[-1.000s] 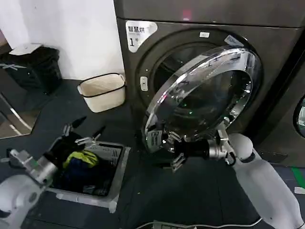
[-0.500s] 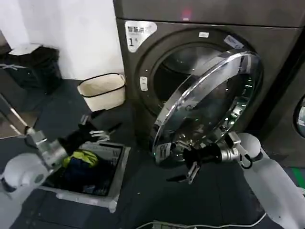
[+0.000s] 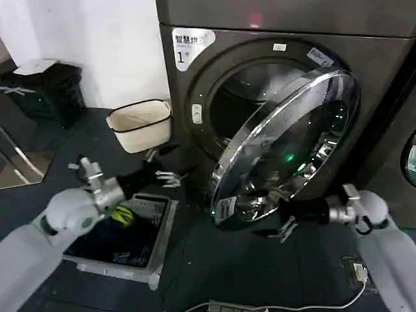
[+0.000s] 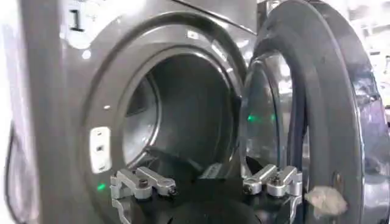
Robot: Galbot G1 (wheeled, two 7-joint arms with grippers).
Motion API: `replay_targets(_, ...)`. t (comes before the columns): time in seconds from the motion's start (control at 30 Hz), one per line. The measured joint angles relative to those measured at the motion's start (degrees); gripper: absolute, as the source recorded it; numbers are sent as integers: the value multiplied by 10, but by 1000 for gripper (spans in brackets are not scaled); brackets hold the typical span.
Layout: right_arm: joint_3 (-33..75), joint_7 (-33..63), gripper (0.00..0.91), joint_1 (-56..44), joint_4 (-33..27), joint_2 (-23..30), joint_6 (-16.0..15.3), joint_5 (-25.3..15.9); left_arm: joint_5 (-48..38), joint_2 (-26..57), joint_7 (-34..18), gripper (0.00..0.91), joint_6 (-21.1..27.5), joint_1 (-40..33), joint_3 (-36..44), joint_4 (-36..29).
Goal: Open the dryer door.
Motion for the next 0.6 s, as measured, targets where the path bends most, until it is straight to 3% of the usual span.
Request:
replay_targets(0.27,187,56,907,-77,26,16,1,-7,-10,-14,19,907,14,-61,77,1)
replay_targets(0.6,393,295,907,-191,83,57,-44,-28,-17,-31,33,907,16,-102,133,2)
